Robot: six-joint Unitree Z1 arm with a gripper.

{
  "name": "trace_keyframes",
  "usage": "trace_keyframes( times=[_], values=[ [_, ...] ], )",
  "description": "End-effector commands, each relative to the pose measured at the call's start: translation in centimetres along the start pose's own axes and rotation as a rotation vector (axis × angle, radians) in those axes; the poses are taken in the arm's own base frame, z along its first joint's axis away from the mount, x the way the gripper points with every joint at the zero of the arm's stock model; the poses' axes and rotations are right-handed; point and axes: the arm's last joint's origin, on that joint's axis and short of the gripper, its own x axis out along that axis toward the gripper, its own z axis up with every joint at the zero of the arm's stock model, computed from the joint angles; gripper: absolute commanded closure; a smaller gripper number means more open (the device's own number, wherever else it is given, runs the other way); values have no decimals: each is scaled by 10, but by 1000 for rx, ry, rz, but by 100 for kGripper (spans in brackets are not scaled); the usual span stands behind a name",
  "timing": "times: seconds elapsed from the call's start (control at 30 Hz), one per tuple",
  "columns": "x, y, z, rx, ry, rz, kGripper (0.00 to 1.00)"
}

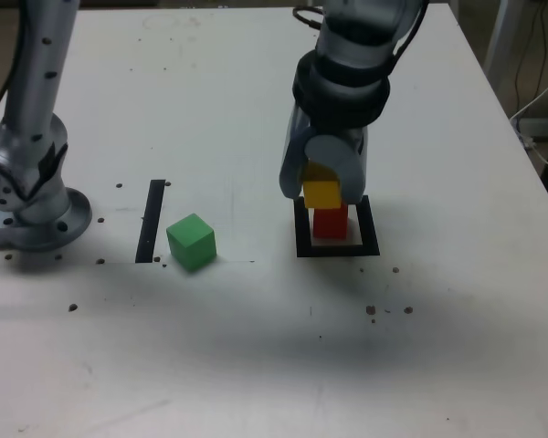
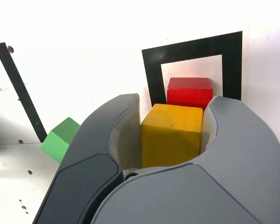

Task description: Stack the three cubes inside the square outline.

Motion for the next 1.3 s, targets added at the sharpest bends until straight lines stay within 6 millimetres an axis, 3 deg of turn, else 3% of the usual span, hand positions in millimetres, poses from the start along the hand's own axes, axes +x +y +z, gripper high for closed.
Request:
trace_keyframes(
  times=[0.0, 0.7, 0.77, 0.93, 1.0, 1.27],
  values=[
    [1, -1, 3, 5, 2, -1, 72],
    [5, 1, 10, 19, 2, 12, 68],
    [6, 1, 11, 20, 4, 12, 60],
    [8, 1, 13, 30, 2, 10, 16],
    [9, 1, 13, 32, 2, 11, 5],
    [9, 2, 12, 38, 8, 16, 1]
  ],
)
